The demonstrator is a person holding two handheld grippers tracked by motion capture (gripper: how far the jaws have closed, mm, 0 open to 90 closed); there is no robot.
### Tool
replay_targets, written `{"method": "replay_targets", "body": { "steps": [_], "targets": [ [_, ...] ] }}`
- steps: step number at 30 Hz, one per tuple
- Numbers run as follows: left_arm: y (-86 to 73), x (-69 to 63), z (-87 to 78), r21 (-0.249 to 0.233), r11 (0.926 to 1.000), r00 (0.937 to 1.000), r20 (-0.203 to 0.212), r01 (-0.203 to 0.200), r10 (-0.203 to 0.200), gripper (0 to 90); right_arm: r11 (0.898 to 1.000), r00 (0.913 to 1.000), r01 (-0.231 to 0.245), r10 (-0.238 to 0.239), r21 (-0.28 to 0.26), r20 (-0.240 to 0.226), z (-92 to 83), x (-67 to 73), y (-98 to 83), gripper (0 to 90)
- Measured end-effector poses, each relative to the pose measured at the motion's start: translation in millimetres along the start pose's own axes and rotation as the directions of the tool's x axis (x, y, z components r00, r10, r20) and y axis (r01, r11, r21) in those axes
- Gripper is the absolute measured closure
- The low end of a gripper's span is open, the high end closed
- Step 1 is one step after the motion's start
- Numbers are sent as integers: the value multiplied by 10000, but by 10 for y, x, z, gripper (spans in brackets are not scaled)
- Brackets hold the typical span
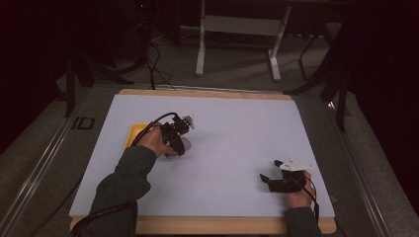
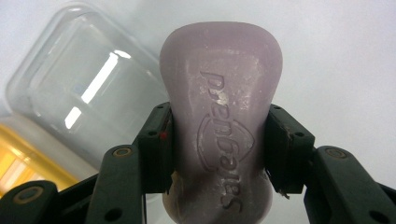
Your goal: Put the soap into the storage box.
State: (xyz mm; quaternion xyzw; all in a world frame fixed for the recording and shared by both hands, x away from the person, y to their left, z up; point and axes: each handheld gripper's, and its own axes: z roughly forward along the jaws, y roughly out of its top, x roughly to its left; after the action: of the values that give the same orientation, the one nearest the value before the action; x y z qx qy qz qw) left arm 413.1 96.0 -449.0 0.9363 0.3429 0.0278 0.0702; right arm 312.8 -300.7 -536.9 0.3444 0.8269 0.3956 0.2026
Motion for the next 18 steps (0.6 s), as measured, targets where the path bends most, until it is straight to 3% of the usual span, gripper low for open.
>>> {"method": "replay_targets", "body": {
  "steps": [18],
  "targets": [
    [-99,167,-17,-97,9974,9975,-30,712,-712,500,10000,10000,-5,5,-12,4,-1,0,0,184]
  ]
}}
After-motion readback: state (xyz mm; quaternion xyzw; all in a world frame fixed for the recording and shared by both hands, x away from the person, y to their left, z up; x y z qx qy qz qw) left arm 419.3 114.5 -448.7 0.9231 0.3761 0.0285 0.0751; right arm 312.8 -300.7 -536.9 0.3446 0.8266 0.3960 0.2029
